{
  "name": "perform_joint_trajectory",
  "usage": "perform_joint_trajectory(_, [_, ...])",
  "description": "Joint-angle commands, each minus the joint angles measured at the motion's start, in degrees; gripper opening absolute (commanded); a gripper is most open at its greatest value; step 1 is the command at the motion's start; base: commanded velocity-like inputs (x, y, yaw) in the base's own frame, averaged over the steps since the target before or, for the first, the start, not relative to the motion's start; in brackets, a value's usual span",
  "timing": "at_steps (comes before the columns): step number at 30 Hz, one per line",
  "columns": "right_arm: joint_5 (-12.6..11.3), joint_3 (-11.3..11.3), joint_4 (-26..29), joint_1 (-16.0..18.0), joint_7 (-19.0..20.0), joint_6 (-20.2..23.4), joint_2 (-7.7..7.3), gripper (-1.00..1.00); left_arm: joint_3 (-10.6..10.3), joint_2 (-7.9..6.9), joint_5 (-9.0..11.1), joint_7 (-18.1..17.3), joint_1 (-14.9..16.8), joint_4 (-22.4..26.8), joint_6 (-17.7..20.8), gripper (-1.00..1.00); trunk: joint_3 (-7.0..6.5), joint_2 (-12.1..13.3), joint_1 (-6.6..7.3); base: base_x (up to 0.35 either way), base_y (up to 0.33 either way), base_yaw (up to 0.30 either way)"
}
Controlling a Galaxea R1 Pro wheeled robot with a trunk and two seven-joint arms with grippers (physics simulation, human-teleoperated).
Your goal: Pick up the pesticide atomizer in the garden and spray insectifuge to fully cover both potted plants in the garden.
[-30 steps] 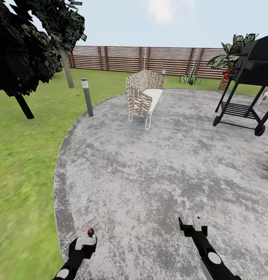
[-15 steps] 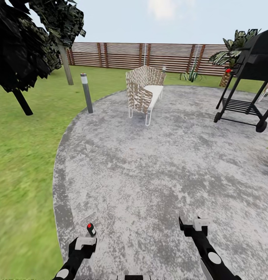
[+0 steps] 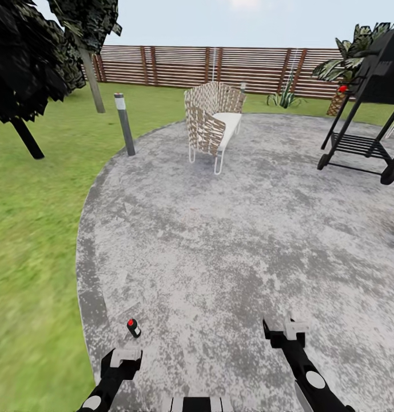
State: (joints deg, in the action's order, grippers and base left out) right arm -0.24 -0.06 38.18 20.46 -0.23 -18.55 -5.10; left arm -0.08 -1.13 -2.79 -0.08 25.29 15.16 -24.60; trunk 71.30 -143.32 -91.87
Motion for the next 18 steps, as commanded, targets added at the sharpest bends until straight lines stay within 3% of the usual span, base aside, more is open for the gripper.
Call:
perform_joint_trajectory(1, [0.0, 0.0, 0.0, 0.0, 0.0, -0.2, 0.01, 1.0, 0.0, -0.01, -0.3, 0.0, 0.0, 0.0, -0.2, 1.0, 0.13, 0.0, 0.01, 0.0, 0.0, 0.004])
perform_joint_trajectory(18, [0.0, 0.0, 0.0, 0.0, 0.0, -0.2, 0.01, 1.0, 0.1, -0.01, -0.3, 0.1, 0.0, 0.0, -0.1, 1.0, 0.96, 0.0, 0.01, 0.023, 0.017, 0.062])
